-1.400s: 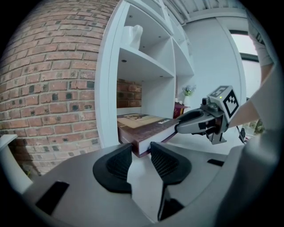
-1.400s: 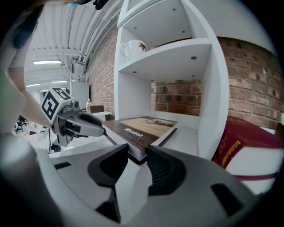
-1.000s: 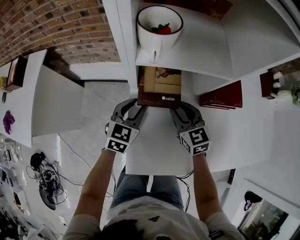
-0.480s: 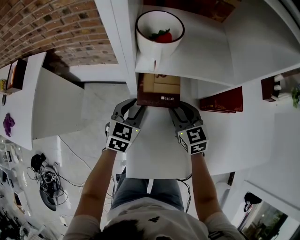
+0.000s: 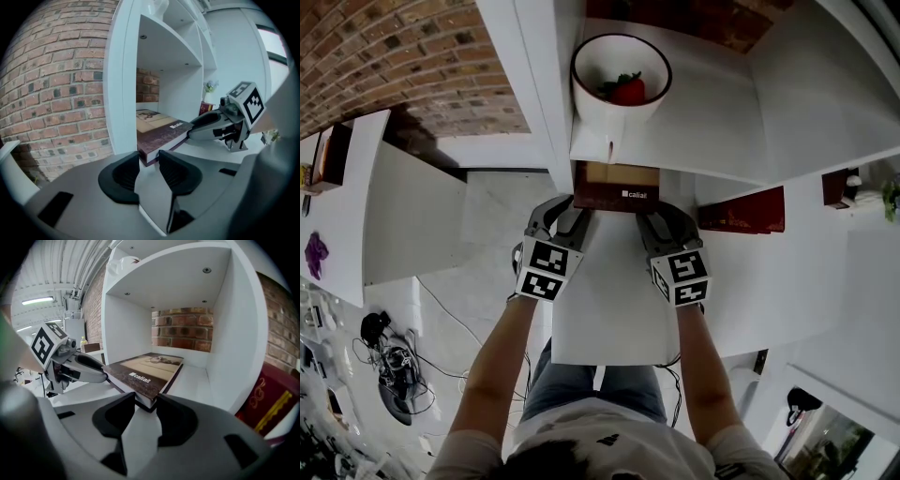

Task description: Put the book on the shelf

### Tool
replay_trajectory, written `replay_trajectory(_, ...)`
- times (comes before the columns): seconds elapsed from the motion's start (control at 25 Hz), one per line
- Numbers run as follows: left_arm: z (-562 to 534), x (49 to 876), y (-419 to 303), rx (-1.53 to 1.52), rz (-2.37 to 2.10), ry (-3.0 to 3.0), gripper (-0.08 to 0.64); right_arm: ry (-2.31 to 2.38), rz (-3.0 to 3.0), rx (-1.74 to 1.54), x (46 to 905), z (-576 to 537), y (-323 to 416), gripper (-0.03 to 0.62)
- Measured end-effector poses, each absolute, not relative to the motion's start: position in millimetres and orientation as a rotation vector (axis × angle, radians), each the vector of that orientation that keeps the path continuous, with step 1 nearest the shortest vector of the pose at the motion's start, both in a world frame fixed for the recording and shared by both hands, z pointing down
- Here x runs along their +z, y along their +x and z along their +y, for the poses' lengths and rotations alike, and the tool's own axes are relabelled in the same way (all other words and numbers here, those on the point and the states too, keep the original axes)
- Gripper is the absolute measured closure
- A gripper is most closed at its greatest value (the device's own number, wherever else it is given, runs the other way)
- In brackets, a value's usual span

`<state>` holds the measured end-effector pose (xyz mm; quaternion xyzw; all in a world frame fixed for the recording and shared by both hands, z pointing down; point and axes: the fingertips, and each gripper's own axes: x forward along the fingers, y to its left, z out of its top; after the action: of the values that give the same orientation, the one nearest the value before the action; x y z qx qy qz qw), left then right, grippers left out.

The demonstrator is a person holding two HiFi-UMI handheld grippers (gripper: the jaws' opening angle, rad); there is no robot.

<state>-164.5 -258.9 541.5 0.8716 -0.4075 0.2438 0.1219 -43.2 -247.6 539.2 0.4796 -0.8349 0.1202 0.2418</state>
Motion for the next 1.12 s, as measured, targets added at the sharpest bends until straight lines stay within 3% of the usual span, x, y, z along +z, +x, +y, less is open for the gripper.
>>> replay_trajectory(0.76, -233, 526, -169, 0.619, -1.206, 2.549, 0.5, 1.356, -2.266, 0.318, 530, -229, -38, 0.453)
replay_trajectory(0.88, -225, 516, -161, 0.611, -1.189, 2.592, 0.519, 1.371, -2.308, 0.316, 515, -221, -38, 0.528)
replay_trajectory(1.12, -211, 489, -138, 0.545, -1.164, 2.646, 0.541, 1.374, -2.421, 0.327, 482, -205, -44, 0.581)
